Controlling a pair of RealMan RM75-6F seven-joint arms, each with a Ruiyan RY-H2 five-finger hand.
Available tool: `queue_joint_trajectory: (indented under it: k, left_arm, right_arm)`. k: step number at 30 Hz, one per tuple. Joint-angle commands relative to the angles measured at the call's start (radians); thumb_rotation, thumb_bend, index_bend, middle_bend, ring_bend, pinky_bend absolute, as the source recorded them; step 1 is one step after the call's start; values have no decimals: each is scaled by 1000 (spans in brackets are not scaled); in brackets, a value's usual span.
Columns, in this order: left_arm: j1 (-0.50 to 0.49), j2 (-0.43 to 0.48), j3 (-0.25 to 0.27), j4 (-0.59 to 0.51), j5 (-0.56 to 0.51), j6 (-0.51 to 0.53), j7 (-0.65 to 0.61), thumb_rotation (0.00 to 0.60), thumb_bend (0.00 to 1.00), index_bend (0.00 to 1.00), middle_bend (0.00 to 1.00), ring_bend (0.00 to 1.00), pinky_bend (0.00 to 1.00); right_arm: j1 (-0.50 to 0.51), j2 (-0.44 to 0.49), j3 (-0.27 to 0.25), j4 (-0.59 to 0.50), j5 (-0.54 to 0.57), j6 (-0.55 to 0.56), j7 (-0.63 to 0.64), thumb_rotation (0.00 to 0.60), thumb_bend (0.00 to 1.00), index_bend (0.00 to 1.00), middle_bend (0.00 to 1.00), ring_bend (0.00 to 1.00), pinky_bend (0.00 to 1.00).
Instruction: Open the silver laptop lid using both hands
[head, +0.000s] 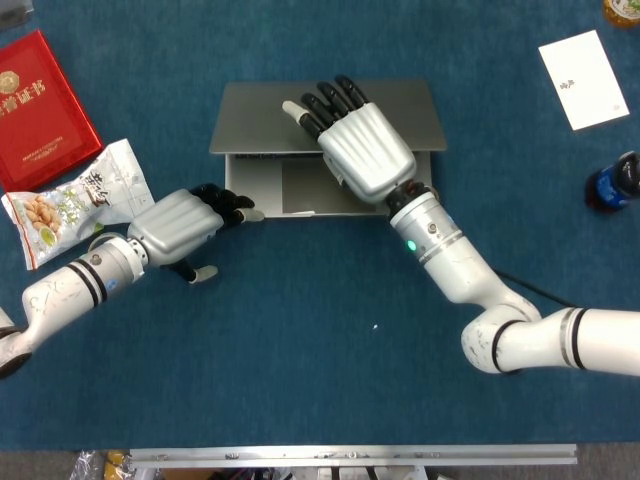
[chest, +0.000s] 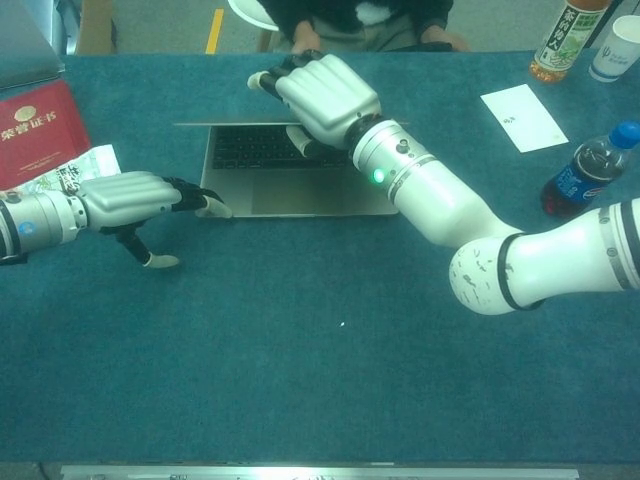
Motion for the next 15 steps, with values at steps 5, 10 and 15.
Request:
queue_joint_trajectory:
  k: [5, 10, 15]
  left_arm:
    - [-3, -2, 12, 4, -7, -7, 0, 546, 298, 123, 104, 90, 92]
    - [-4, -4, 20, 6, -12, -9, -2, 543, 298, 123, 104, 90, 92]
    - [-4, -6, 28, 9, -12, -8, -2, 539, 298, 123, 104, 90, 92]
  right_arm:
    - [-1, 4, 3, 0, 2, 5, 1, 600, 505, 156, 196, 127, 129]
    - [-1, 10, 7, -3, 3, 10, -2, 600, 505, 156, 195, 126, 129]
    - [-2, 18, 12, -5, 7, 16, -4, 600, 506, 156, 196, 127, 129]
